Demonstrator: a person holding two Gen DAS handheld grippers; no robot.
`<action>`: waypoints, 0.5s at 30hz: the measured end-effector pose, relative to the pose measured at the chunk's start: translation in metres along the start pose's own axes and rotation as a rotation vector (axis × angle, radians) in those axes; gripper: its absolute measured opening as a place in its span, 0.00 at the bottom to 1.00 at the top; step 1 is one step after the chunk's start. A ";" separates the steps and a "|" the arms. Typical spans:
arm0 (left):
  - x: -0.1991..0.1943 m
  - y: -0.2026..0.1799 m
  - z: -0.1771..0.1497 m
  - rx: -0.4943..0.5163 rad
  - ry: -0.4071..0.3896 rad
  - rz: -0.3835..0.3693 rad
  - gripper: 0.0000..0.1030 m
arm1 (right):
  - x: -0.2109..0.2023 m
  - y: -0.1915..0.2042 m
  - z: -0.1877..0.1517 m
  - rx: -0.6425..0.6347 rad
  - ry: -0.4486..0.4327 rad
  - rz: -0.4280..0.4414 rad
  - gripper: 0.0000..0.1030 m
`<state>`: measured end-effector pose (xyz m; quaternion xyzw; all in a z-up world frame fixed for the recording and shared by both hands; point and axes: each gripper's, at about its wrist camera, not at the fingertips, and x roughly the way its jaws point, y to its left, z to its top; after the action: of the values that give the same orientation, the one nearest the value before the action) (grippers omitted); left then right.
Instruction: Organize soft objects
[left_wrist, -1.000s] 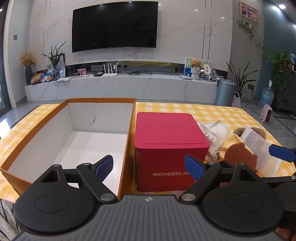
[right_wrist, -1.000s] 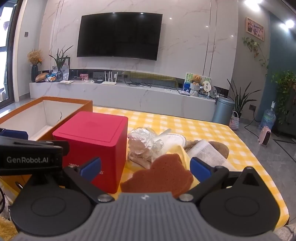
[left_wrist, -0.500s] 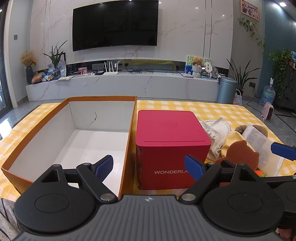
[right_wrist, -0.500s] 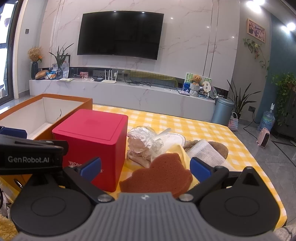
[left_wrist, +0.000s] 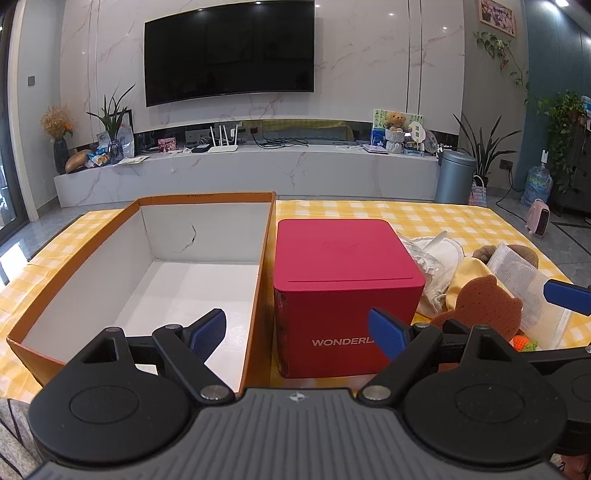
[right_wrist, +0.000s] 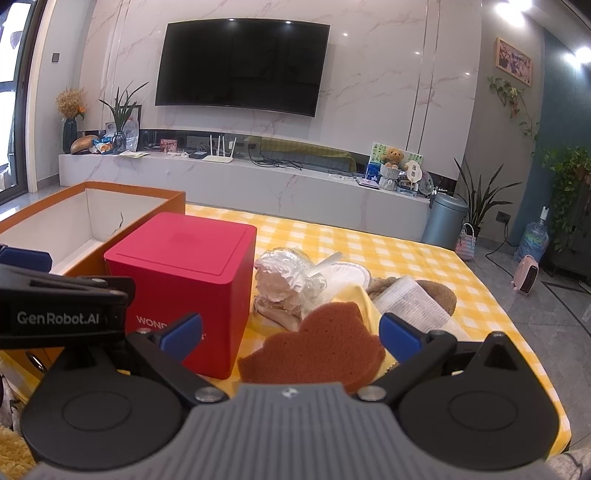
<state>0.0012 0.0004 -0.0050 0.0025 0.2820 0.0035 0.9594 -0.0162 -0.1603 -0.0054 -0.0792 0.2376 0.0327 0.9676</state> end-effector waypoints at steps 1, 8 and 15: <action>0.000 0.000 0.000 -0.001 0.001 0.000 0.99 | 0.000 0.000 0.000 0.001 0.000 0.000 0.97; -0.001 0.001 0.000 0.004 0.001 0.001 0.99 | 0.000 0.000 0.000 -0.001 0.001 0.000 0.97; 0.000 -0.001 0.000 0.007 0.002 0.003 0.99 | 0.000 -0.001 0.000 -0.001 0.005 0.000 0.97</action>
<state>0.0008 -0.0001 -0.0053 0.0061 0.2828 0.0039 0.9591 -0.0162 -0.1609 -0.0056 -0.0800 0.2401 0.0327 0.9669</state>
